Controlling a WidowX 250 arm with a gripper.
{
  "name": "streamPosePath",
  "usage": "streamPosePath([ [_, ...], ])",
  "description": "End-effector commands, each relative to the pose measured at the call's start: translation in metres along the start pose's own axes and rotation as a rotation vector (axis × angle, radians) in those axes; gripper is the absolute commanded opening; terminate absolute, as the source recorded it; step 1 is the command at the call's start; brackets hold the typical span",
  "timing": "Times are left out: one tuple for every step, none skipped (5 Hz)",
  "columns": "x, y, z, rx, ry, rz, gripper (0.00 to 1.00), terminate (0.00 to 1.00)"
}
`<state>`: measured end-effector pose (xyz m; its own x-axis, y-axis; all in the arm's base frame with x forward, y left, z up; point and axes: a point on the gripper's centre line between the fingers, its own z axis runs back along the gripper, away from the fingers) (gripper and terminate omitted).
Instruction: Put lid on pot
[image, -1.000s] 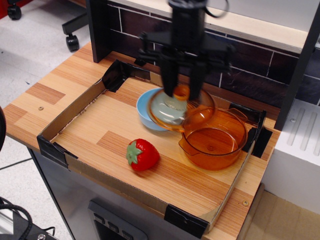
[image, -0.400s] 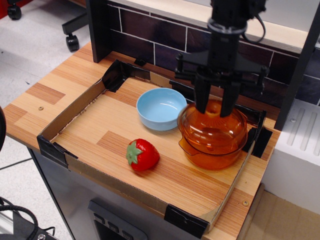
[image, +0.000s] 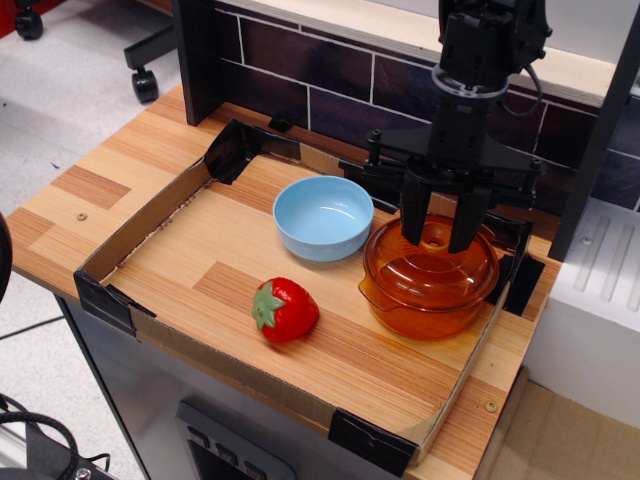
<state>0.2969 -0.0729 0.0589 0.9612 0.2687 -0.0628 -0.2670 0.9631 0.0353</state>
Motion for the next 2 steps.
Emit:
streamPosePath([
  [0.01,0.001,0.017,-0.013,-0.05,-0.021,1.0,0.0],
  [0.009,0.006,0.028,-0.037,-0.038,-0.012,1.0,0.0],
])
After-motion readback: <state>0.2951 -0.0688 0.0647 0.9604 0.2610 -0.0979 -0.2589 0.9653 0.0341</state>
